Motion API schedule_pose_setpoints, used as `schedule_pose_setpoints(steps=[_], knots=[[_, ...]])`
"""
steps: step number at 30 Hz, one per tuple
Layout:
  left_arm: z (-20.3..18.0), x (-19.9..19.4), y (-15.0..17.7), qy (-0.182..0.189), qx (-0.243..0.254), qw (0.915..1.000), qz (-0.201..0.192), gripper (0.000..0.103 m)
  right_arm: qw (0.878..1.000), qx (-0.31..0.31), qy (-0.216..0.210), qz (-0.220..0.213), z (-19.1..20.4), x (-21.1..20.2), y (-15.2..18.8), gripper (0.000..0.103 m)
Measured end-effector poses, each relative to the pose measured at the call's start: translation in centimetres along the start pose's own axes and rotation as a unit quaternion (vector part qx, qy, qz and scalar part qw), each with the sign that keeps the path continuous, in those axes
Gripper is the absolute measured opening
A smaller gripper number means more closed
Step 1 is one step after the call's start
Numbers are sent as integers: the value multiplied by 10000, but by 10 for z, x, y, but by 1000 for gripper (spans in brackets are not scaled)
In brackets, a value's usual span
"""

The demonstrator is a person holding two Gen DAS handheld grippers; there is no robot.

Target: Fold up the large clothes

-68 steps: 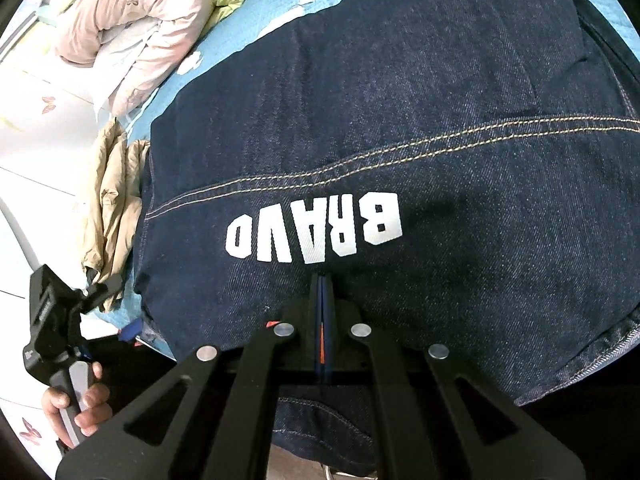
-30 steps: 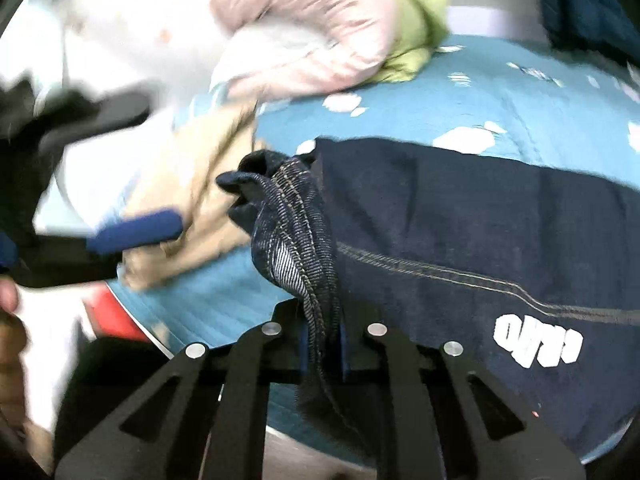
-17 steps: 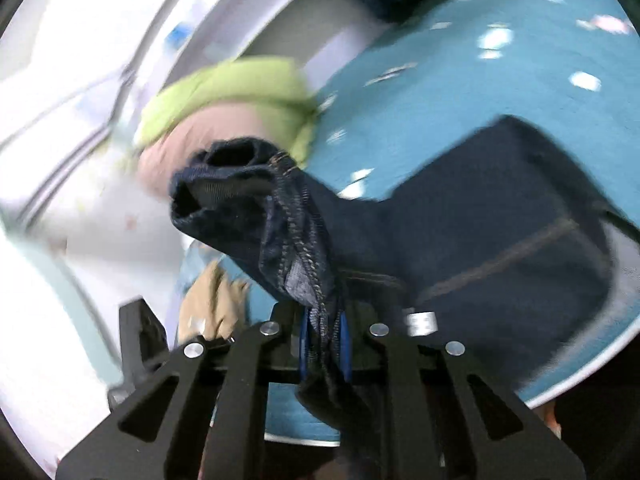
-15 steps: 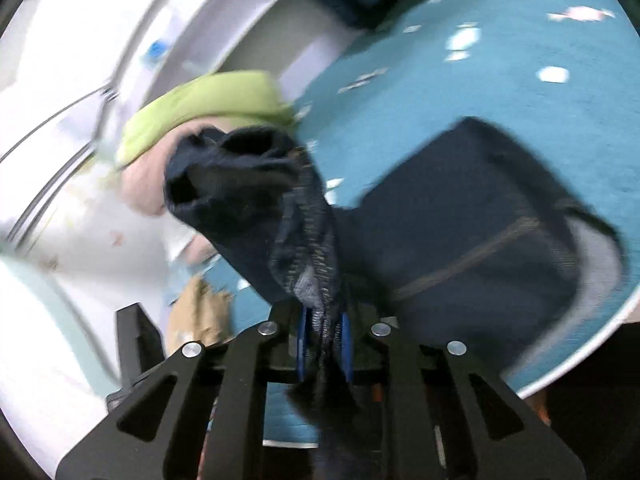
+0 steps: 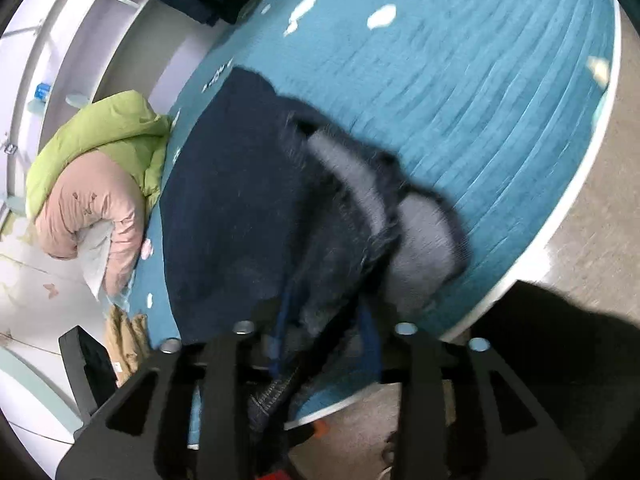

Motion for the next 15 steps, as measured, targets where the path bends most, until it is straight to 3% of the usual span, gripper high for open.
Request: schedule_pose_setpoints(steps=[2,5,7,11,12,13,15], knots=[[0,-1,3,-15,4,10000,18,81,9991,-297,164,-242,3,-20,-6,39],[-6,-4,15,-83,144,9999,-44,81,9966,-718,-123,-382,17,-28,-17,33],[-14,-2,20,-147,273,9995,-79,81,9935,-1066,-285,-272,36,-18,-22,14],[-19,-2,30,-167,545,9984,-15,81,9864,-1533,-470,355,75,35,-36,6],[-20,-1,29,-172,575,9982,-9,81,9849,-1564,-372,649,75,56,-38,6],[-19,0,31,-171,596,9981,24,81,9830,-1597,-4,901,65,76,-43,3],[-20,7,32,-102,592,9981,122,81,9789,-1690,418,1067,55,107,-56,0]])
Point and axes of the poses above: each gripper's, at about its wrist camera, not at the fingertips, and x roughly the way its jaws point, z to its left, y to its underside, the point moved 5 cm from there along x, roughly the way its jaws point
